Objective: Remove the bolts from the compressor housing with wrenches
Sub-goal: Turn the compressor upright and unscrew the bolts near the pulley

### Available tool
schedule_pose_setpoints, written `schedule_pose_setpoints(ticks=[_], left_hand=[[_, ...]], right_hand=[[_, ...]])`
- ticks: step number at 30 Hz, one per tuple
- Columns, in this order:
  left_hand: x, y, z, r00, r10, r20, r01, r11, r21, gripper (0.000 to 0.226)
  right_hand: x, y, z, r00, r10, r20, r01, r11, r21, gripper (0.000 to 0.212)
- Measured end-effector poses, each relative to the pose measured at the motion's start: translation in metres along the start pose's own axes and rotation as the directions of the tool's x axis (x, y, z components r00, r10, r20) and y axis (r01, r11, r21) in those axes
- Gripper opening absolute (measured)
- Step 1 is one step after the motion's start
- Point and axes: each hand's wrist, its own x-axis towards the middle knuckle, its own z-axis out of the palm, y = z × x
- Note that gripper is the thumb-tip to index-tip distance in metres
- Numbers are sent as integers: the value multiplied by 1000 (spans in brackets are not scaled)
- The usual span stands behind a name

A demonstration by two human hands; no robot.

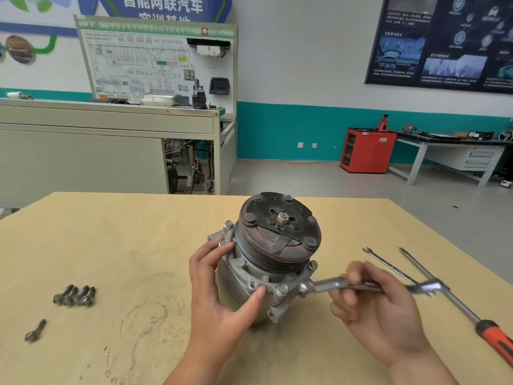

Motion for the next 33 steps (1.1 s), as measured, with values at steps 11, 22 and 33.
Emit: schedule_pose_setpoints(ticks=[11, 22, 33], left_hand=[[1, -1, 1, 1000, -2, -14, 2, 1000, -13, 62], [0, -1, 1, 1000, -18, -14, 18, 1000, -7, 61], [0, 0, 1, 1000, 4, -15, -4, 1000, 14, 61]], right_hand=[[-49, 42, 49, 901, -205, -381, 10, 890, -455, 57], [-47, 54, 63, 882, -395, -257, 101, 691, -716, 34], [8, 1, 3, 986, -65, -151, -26, 847, -531, 41]])
